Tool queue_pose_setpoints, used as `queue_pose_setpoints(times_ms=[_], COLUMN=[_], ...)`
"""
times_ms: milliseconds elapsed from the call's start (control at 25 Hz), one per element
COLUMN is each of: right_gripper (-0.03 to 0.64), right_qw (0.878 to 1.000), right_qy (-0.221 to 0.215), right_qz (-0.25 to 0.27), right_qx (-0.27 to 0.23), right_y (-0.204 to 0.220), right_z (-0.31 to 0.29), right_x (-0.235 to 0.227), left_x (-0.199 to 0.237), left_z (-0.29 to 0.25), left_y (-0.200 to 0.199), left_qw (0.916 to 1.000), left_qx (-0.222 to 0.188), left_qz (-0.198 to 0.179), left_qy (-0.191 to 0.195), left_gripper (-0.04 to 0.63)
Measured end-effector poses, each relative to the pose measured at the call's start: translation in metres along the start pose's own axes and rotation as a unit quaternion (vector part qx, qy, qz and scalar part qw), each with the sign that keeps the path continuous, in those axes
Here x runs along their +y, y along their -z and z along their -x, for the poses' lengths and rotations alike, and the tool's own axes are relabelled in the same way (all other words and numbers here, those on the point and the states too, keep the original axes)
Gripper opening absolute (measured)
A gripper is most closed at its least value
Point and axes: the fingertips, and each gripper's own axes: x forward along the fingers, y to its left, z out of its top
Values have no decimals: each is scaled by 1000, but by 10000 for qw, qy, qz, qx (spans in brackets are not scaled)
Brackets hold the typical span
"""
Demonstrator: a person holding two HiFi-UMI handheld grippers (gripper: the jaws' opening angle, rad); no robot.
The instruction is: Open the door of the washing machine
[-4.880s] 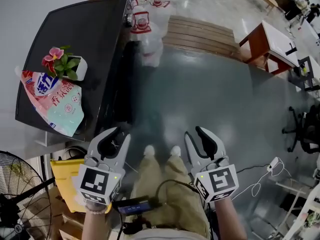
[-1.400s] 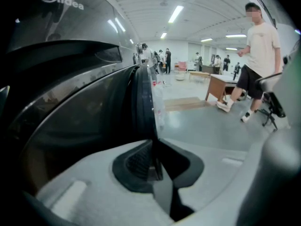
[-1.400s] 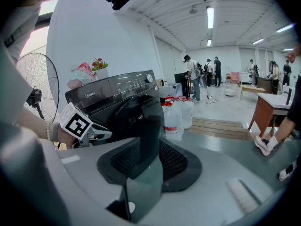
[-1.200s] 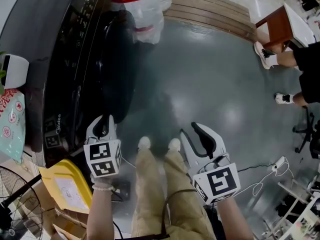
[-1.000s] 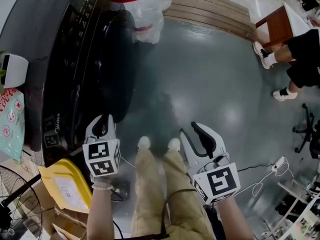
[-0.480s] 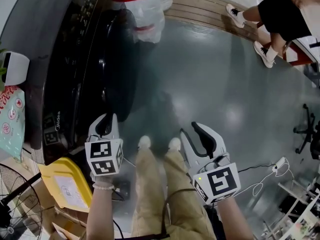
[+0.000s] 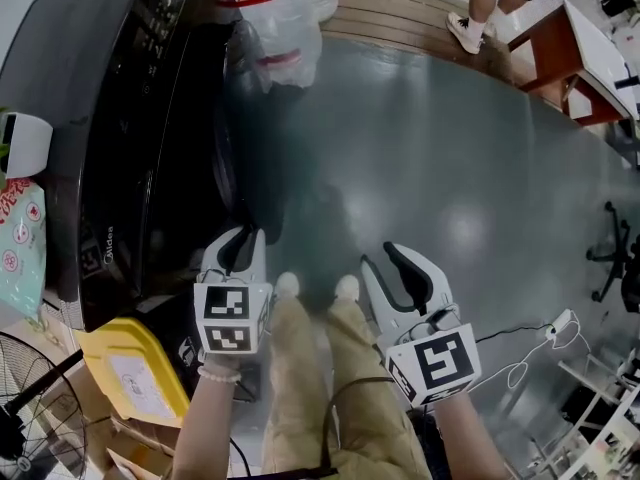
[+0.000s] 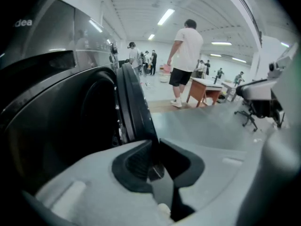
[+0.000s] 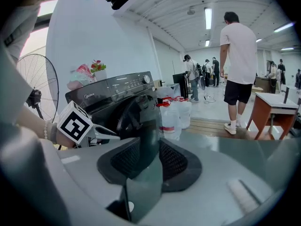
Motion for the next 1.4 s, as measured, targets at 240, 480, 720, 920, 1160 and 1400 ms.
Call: queue_pose_setpoints(times_ms=[240, 480, 720, 920, 1160, 1400], right_gripper=[114, 114, 114, 114, 114, 114], right_qw=[10000, 9999, 9999, 9994, 9985, 9980], right_qy=[76, 81, 27, -146, -314, -364], right_qz=[-11, 105, 163, 328, 434, 494], right_qx=[-14, 14, 8, 12, 66, 129], right_y=[2, 4, 2, -2, -4, -10], right_z=[7, 5, -8, -24, -46, -71], right_x=[-13, -24, -22, -10, 3, 11], left_x=[-27, -48, -60, -62, -55, -37], left_z=[-10, -14, -6, 3, 17, 38], left_y=[-9, -24, -36, -37, -36, -39], left_qw=[9994, 9977, 9957, 9945, 9930, 9947], left_qx=[21, -73, -219, -278, -319, -482], left_qz=[-189, -365, -459, -450, -506, -322], left_qy=[298, 558, 774, 898, 1017, 849], left_gripper=[54, 57, 3, -6, -6, -6])
